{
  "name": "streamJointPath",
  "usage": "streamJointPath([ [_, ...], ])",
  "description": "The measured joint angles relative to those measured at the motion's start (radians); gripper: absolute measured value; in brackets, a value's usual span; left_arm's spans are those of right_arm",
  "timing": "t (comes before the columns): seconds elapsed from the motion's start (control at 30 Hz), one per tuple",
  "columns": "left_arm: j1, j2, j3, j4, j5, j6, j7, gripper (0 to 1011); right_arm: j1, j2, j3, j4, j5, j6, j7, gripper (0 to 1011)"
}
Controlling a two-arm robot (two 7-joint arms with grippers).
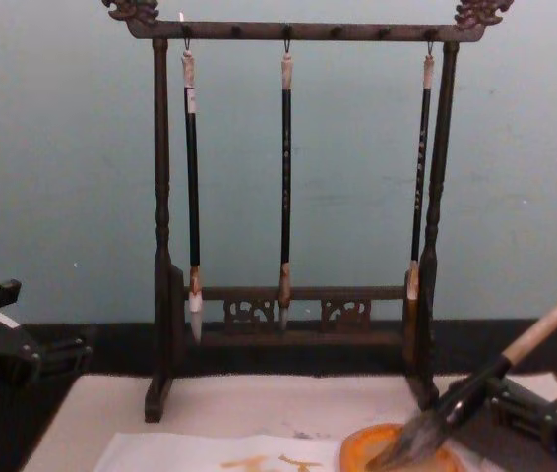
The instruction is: Pick up the brush from the inkstone, write on the paper, then place the brush back to its original position.
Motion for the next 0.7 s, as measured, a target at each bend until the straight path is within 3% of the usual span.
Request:
streamJointPath([
  [0.7,0.000,0.000,0.000,0.000,0.000,0.000,0.000,1010,0.000,0.000,0.000,0.000,0.001,0.000,0.000,1000],
])
